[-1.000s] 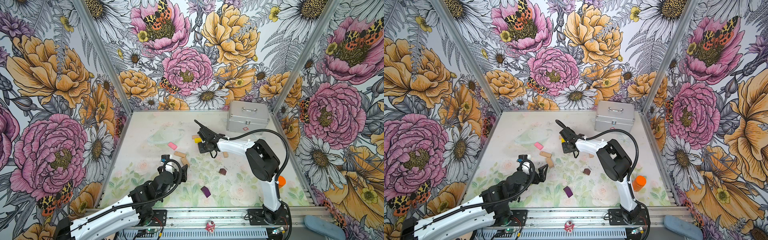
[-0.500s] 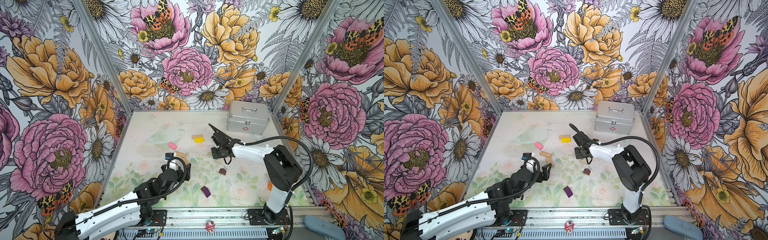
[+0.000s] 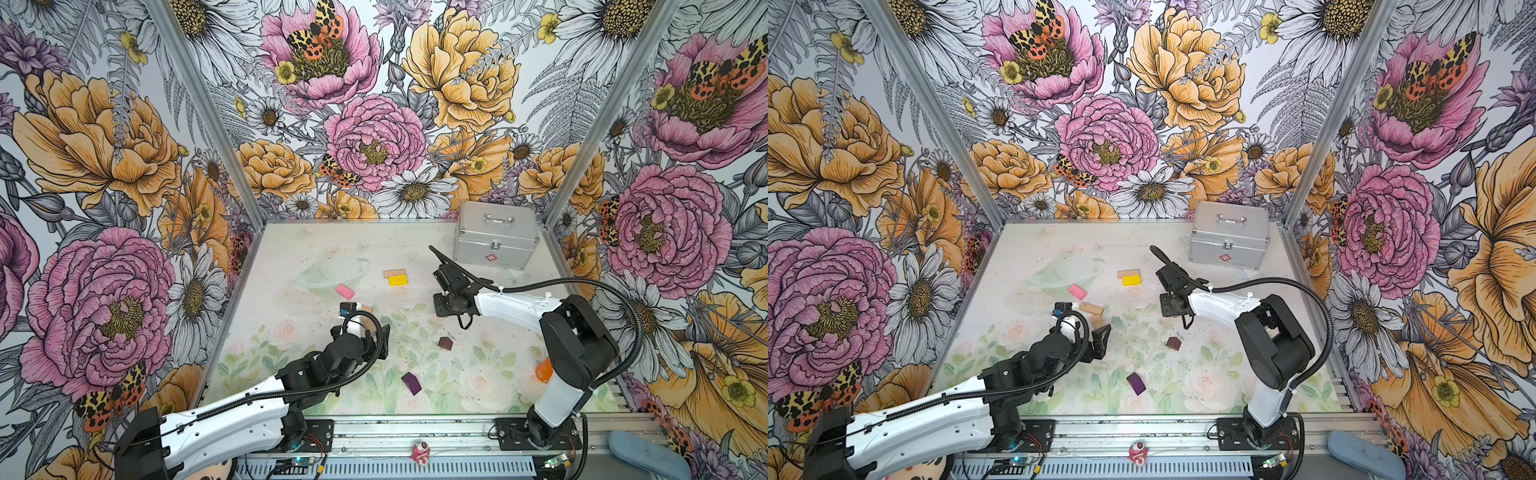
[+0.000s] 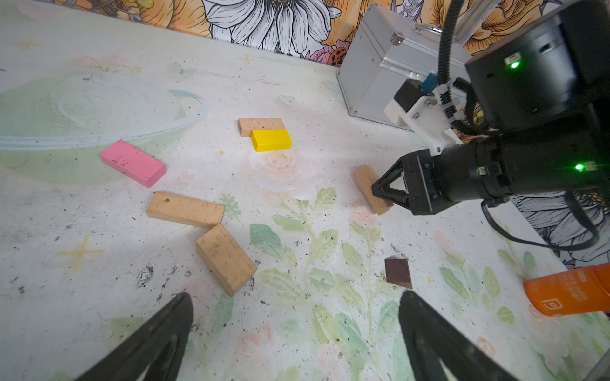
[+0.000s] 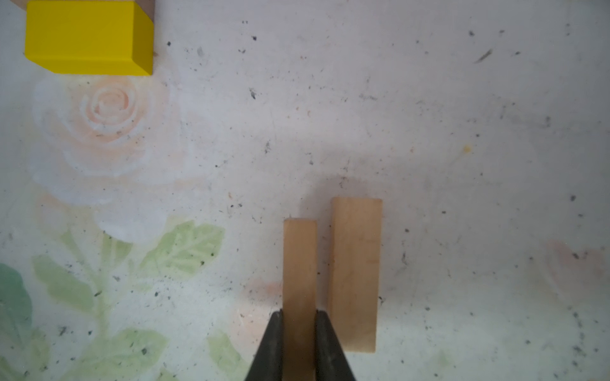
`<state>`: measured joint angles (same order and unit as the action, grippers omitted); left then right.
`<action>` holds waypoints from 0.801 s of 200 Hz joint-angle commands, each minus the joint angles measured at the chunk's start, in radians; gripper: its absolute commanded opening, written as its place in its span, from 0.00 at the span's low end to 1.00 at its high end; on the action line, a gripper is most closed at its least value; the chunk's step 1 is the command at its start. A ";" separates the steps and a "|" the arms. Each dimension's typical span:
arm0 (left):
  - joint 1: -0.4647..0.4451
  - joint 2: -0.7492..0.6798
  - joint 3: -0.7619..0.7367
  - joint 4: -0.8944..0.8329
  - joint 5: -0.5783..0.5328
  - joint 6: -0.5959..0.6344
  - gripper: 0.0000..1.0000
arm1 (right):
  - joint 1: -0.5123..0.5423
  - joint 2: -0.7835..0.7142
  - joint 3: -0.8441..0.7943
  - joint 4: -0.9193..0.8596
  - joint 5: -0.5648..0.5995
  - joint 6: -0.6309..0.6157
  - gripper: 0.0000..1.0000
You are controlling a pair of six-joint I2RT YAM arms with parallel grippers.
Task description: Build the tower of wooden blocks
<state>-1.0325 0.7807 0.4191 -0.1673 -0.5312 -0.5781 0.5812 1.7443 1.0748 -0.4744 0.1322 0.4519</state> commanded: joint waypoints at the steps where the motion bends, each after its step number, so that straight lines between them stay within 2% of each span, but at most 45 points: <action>1: -0.008 -0.035 0.017 -0.001 -0.013 0.001 0.98 | 0.033 0.037 0.055 -0.027 0.075 -0.005 0.12; 90: -0.008 -0.089 -0.001 -0.032 -0.032 0.020 0.99 | 0.169 0.219 0.259 -0.224 0.337 0.024 0.14; 135: -0.008 -0.149 -0.024 -0.049 -0.042 0.021 0.99 | 0.202 0.224 0.265 -0.228 0.328 0.059 0.31; 160: -0.008 -0.186 -0.035 -0.074 -0.052 0.015 0.99 | 0.207 0.218 0.271 -0.228 0.305 0.070 0.34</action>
<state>-1.0351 0.6270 0.4061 -0.2054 -0.5526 -0.5739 0.7811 1.9587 1.3170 -0.6903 0.4324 0.4927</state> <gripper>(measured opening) 0.986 0.335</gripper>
